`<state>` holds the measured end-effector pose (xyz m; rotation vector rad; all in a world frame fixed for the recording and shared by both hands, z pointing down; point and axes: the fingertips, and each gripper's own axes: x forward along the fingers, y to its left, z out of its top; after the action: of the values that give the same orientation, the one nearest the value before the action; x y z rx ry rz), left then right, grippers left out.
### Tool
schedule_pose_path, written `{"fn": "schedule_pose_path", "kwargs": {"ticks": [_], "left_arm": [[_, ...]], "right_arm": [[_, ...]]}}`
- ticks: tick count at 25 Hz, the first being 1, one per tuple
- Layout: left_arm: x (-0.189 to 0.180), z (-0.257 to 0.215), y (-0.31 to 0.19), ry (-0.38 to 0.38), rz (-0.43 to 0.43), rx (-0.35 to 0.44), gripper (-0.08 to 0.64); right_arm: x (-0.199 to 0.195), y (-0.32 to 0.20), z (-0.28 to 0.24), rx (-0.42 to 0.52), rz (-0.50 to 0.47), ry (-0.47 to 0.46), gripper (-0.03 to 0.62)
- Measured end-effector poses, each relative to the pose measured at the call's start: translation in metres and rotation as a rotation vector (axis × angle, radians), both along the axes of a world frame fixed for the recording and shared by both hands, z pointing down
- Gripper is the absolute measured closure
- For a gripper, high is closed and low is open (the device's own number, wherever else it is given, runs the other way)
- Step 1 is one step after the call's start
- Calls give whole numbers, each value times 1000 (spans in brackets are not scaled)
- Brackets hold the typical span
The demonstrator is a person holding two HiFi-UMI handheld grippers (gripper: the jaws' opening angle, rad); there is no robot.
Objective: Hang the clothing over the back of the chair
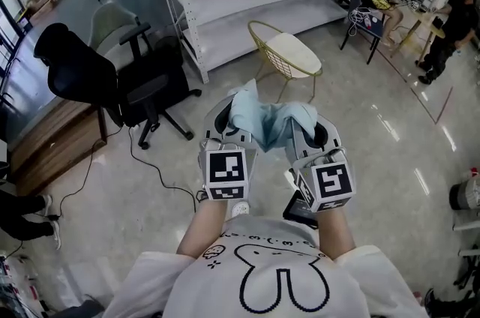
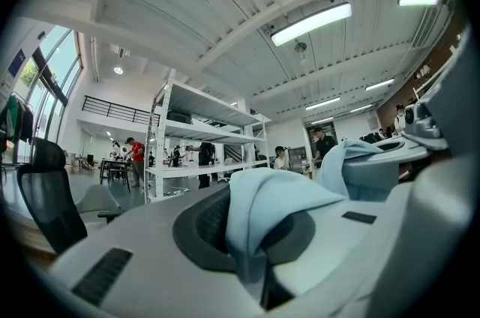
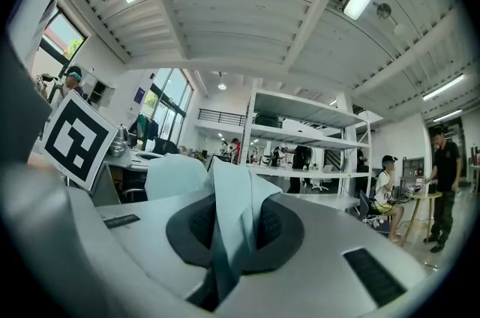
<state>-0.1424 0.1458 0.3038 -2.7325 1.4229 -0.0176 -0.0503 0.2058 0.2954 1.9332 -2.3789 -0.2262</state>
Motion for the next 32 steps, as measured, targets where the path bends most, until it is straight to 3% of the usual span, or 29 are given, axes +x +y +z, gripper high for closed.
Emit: {"fn": "schedule_pose_path", "kwargs": {"ticks": [8,15,21,32], "left_arm": [[-7,2,-64,-8,56,-10,525],[-11,16,-97,2,67,-46,525],[-8,23,-123,8,57,-65,525],[36,26,-185,-15,37,-54,525]], "right_arm": [[-10,-67,3,-12,45,4,588],[-15,-93,13,-31,41,-27,588],[1,-114,15,-31,63,-59,588],[49,-184,21,-26,35,-89,588]]}}
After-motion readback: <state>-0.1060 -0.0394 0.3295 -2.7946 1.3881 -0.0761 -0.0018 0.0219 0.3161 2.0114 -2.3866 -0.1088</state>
